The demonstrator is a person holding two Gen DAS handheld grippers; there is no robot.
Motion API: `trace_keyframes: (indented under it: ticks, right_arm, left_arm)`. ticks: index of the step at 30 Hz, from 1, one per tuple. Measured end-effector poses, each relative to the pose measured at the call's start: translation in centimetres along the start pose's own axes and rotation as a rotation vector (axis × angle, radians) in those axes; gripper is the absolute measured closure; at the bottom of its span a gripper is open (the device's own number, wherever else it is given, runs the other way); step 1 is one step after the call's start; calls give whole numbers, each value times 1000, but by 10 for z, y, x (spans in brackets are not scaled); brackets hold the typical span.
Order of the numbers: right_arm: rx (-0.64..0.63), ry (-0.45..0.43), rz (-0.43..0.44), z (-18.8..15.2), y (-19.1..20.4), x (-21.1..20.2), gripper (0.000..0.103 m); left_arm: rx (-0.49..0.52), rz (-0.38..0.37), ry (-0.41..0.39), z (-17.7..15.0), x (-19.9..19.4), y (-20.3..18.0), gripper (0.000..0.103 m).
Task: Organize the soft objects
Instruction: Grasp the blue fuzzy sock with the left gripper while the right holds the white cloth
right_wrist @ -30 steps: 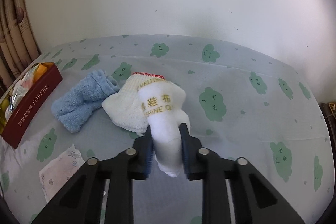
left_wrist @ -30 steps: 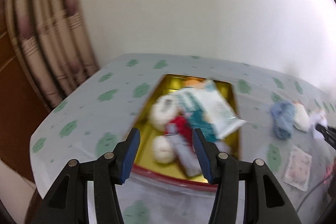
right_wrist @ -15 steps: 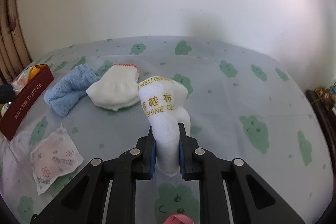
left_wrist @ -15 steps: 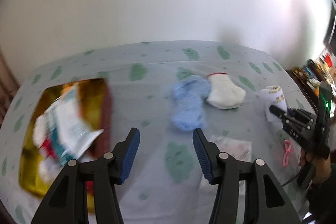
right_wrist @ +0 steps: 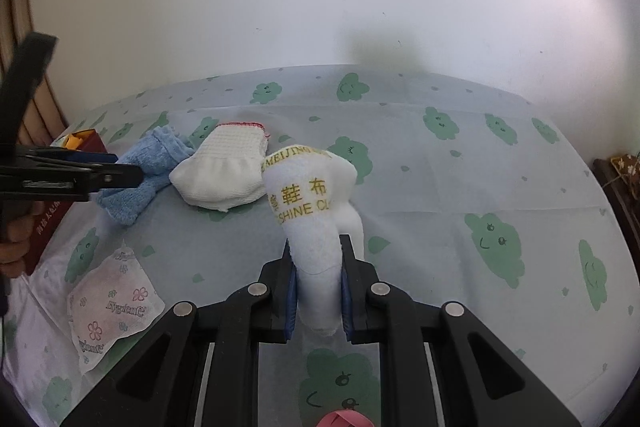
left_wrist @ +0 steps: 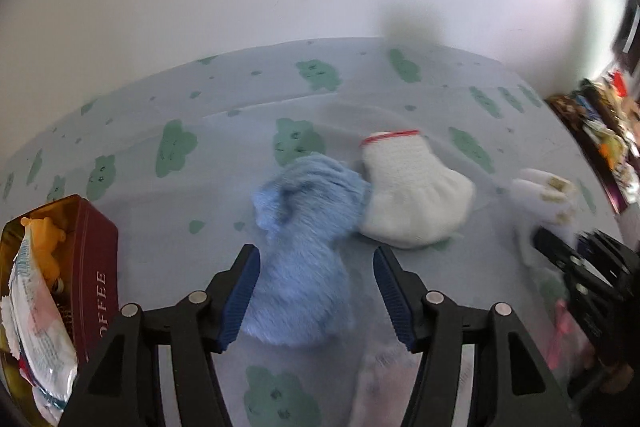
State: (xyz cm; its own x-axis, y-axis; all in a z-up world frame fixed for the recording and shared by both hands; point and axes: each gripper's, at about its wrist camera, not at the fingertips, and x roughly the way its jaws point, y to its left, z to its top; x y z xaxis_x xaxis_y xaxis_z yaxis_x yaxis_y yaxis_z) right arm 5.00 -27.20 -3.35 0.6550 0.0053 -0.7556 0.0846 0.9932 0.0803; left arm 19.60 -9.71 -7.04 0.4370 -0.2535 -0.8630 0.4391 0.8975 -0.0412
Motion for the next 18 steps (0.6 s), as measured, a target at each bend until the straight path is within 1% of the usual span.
trace_keyframes:
  ticks: [2,3,5,6,7,8,9,11,14,18]
  right_arm:
    - [12,10,5,0,-2,2,87]
    - [19,15,9,1,-3,3,87]
    - [30,23,16,1,-5,4,87]
    - [36,26,19,1,-6,4,87]
    - [40,29,23,1,-6,5,87]
    - [43,33,26,2,-6,6,87]
    - [43,36,25,2,-6,7,87]
    - [41,35,24,2,-6,7,87]
    - [33,36,21,2,-5,8,87]
    - [31,35,20,1,-5,7,87]
  left_arm:
    - [-8,-8,17,1,8,3,42]
    - [-22,-3,26,1,13,5,42]
    - [-49,-16,40,0,19,9,43]
    - [-62,-10,50,-1,21,11,48]
    - [-69,-12,56,-2,24,13,68]
    - [-80,-26,55,-4,24,14,75]
    - [-87,-24,49,-5,23,14,75]
    - [-82,-19,33,-7,19,12,80]
    - [-68,-2,15,-8,13,7,82]
    - [-59,4,-8,-10,3,2,82]
